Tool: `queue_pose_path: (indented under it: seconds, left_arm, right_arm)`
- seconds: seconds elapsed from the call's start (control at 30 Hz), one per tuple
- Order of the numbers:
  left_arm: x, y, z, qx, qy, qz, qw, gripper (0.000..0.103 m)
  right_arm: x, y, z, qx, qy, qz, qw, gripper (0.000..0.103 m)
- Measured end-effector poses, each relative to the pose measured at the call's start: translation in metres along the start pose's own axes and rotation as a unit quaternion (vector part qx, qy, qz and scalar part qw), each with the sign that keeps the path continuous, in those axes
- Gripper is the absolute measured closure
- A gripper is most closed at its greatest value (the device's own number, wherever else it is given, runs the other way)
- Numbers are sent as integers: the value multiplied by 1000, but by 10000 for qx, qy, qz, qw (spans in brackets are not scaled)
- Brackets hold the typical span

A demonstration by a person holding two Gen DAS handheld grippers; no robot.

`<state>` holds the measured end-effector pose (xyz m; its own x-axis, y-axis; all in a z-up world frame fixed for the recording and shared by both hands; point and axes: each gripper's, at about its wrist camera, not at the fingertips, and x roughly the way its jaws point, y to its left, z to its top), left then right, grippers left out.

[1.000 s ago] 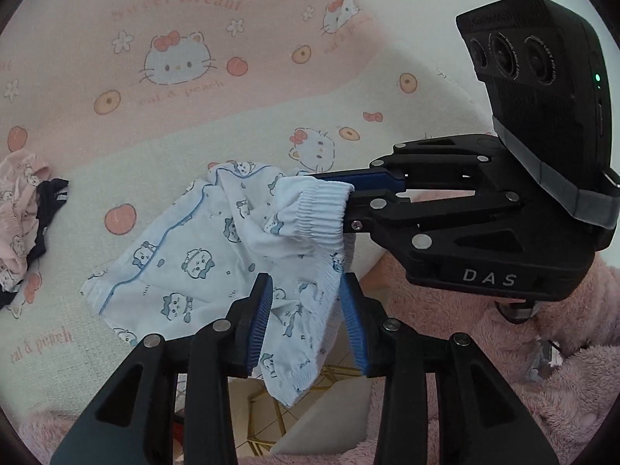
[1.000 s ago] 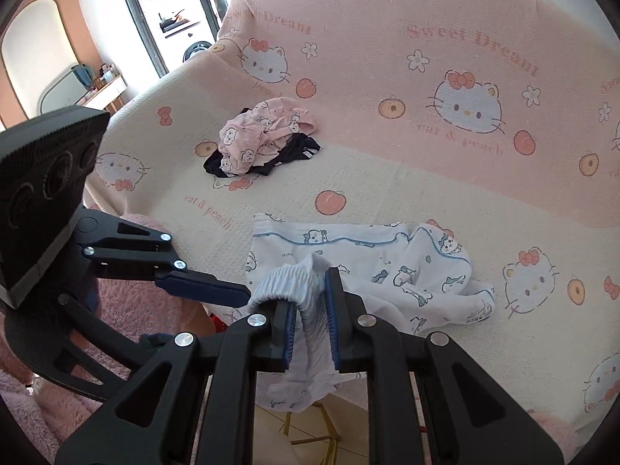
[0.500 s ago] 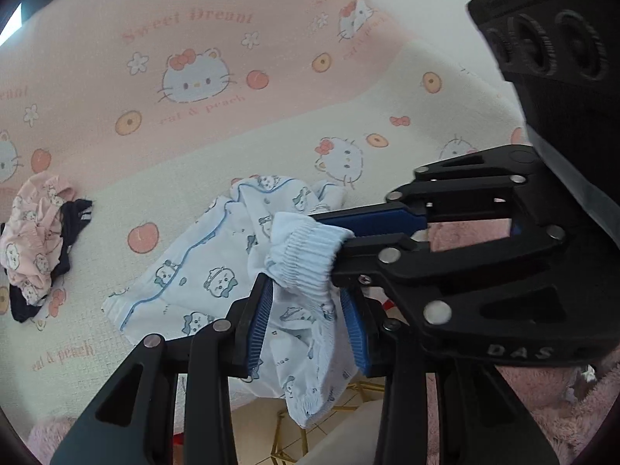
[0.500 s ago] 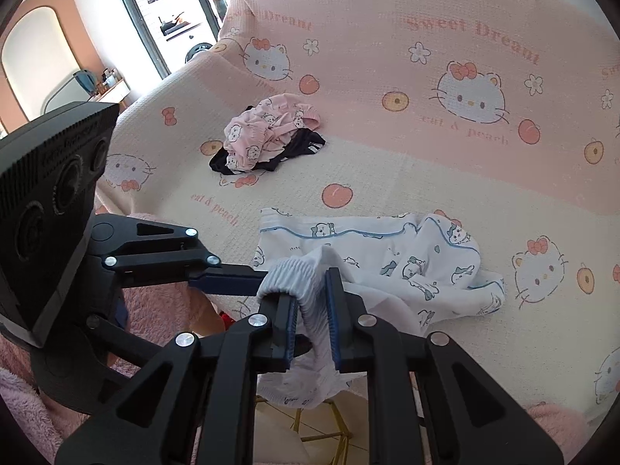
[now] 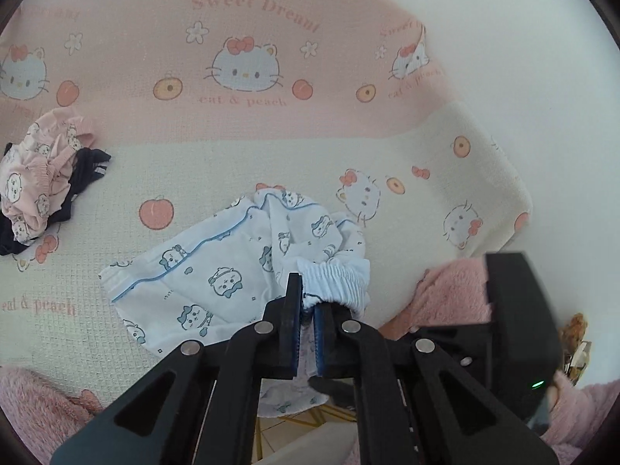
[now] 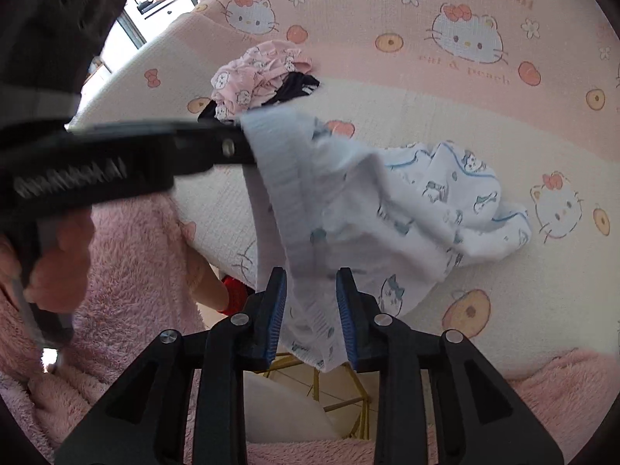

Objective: Fold clothes

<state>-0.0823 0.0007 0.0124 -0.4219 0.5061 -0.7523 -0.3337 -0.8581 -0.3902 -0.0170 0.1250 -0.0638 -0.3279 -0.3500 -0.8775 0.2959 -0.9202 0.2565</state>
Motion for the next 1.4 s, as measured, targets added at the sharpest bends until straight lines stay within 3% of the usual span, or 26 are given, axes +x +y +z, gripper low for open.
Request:
queue_pose_path:
  seconds: [0.13,0.23,0.33,0.37,0.4,0.53,0.6,0.7,0.83,0.9,0.97,1.2,1.4]
  left_arm:
    - [-20,-1,4,-161,-270,-200,9993,97]
    - [-32,3,5,-317,-389,-356,9981,97]
    - [-39,6,3,-344,-475,-281,9979,97]
    - [-42,8,1,-363,-504,-209,9978,97]
    - [-45,10,-2,-366,-517,-141,9979,97]
    - [-48,29,-20,-463,-375,41,9982,97]
    - [-39,37,-33,-473,-82,127,9988,97]
    - [-21,30,-53,-111,362,398,9985,97]
    - [-12,9,-62,291,432,494,9974,95]
    - [-11,5,-58,441,368,751,9955,82]
    - [-11,5,-54,500,256,875,9946,55]
    - [-14,14,-42,652,98,1580,9852,54]
    - [0,15,-47,1024,213,1265,9864,54]
  right_arm:
    - [25,-12,-10,636,199,-289,9974,76]
    - [36,-15,-13,677,183,-561,9960,76]
    - [41,-14,-9,610,182,-600,9962,76]
    - [43,-15,-7,571,145,-776,9952,79]
    - [44,-15,-5,531,108,-951,9940,88]
    - [14,-44,10,740,-447,-2027,9754,94]
    - [-19,-58,22,887,-867,-2276,9658,94]
    - [-72,-61,48,839,-1531,-2461,9534,94]
    - [-122,-31,73,532,-2121,-2047,9541,94]
    - [-133,-9,80,273,-2231,-1996,9537,94]
    - [-137,8,81,127,-2254,-1838,9567,94]
    - [-131,17,66,49,-2157,-1683,9618,94]
    - [-131,3,60,168,-2004,-1558,9671,94]
